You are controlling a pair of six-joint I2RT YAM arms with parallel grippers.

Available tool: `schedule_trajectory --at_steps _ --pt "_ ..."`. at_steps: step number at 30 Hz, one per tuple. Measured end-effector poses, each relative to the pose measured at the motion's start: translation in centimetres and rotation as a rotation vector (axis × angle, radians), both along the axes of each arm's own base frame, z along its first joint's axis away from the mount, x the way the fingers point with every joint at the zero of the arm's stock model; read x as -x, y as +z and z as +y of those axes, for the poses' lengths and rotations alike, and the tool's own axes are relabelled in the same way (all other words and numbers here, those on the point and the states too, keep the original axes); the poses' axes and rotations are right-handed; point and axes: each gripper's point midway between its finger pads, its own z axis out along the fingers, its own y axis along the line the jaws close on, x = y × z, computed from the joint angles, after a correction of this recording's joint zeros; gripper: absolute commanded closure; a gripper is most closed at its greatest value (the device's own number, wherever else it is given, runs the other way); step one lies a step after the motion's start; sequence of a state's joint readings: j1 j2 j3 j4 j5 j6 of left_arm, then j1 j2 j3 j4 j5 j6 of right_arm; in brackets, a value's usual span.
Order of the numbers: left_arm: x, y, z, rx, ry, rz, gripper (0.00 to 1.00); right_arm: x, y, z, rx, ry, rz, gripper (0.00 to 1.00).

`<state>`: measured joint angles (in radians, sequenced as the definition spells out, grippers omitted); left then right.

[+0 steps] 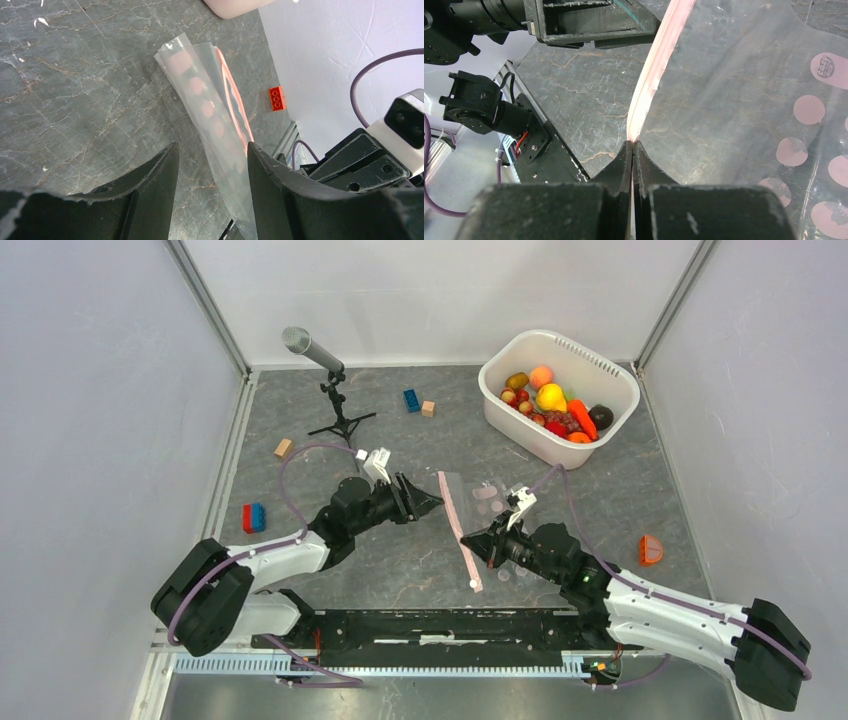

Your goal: Place the food in the zip-top bag and seal the zipper

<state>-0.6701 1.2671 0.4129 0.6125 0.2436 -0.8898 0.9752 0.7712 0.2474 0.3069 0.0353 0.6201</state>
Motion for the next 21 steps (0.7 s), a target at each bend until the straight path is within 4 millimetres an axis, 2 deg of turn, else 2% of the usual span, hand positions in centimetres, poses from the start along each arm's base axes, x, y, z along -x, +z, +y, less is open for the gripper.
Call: schedule_trajectory --at_steps 12,21 --pt "-0.13 0.54 -0.13 0.015 -0.001 -0.019 0.44 0.13 -0.01 0.31 -0.004 0.016 0.001 1.0" --pt "-0.13 0.47 -0.11 0.014 0.0 -0.016 0.41 0.13 0.07 0.33 -0.007 0.016 0.0 1.0"
